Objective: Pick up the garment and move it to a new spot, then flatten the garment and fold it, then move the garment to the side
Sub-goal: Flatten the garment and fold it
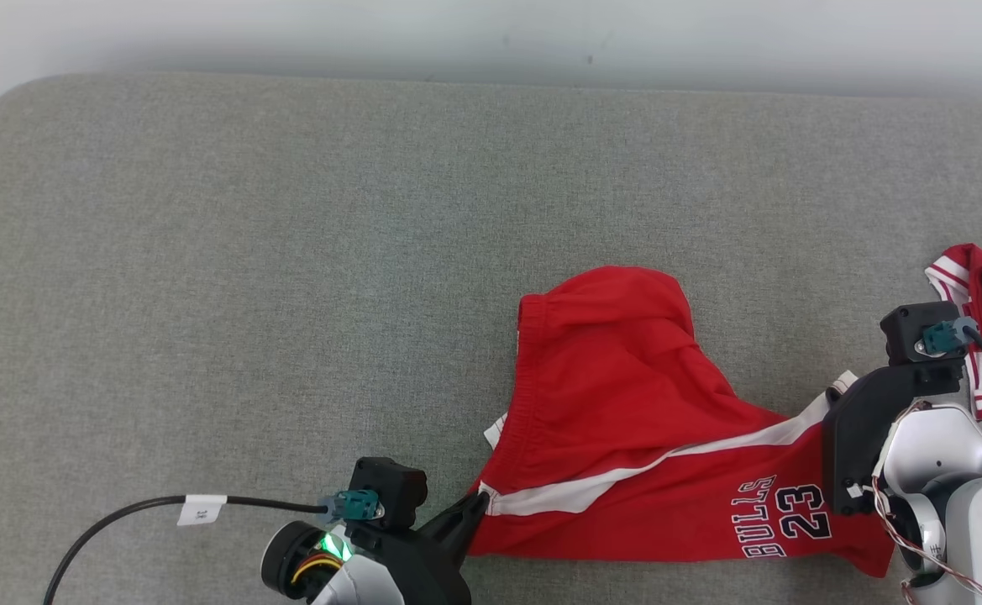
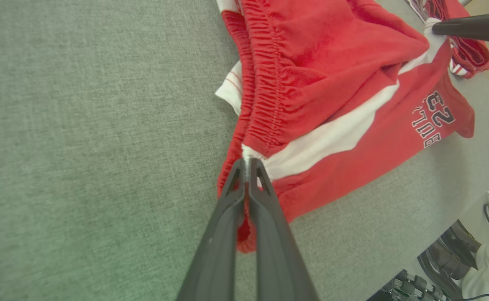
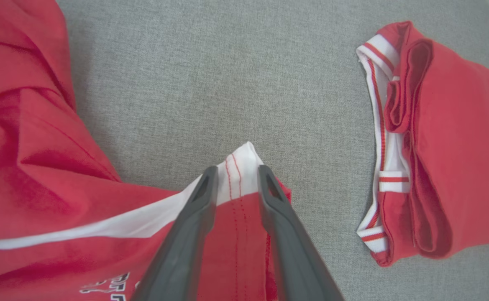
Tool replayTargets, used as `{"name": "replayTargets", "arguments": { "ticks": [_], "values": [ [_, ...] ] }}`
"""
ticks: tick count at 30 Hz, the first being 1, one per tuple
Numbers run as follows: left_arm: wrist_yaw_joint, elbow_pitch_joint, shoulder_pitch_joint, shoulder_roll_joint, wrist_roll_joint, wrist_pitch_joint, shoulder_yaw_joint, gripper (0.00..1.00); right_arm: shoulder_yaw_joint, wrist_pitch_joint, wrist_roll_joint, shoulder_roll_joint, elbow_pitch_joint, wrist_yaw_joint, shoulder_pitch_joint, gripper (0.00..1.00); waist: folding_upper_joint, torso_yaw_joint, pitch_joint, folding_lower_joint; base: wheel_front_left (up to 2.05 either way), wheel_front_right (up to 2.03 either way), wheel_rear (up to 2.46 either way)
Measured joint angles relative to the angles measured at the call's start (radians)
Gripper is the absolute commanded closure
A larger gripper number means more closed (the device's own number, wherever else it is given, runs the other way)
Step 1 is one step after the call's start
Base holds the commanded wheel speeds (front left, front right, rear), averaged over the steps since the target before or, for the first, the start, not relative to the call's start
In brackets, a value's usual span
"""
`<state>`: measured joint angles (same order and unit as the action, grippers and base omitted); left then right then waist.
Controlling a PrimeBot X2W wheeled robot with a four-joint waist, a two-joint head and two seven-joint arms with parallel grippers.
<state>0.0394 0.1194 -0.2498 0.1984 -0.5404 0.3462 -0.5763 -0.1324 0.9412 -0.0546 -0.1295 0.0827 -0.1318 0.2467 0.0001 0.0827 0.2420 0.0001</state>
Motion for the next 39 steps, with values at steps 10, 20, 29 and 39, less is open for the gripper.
{"name": "replayTargets", "arguments": {
  "ticks": [10,20,29,39],
  "values": [
    [-0.004,-0.009,0.0,0.009,-0.007,0.006,-0.006,1.0,-0.002,-0.002,-0.002,0.003,-0.022,0.0,0.004,0.51,0.0,0.003,0.001,-0.0001,0.0,0.0,0.0],
    [-0.009,-0.015,0.002,0.02,-0.014,0.012,-0.007,1.0,0.004,-0.023,0.004,-0.001,-0.044,0.0,0.016,1.0,0.0,0.004,0.001,-0.0001,0.0,0.0,0.0],
    [-0.017,-0.019,0.003,0.027,-0.016,0.012,-0.007,1.0,0.011,-0.047,0.022,-0.012,-0.038,0.0,0.017,1.0,0.0,-0.006,-0.007,-0.0001,0.0,0.0,0.0],
    [-0.022,-0.027,0.004,0.032,-0.02,-0.005,-0.004,1.0,0.012,-0.111,0.032,-0.032,0.027,0.0,0.016,1.0,0.0,-0.017,-0.033,-0.0001,0.0,0.0,0.0]
  ]
}}
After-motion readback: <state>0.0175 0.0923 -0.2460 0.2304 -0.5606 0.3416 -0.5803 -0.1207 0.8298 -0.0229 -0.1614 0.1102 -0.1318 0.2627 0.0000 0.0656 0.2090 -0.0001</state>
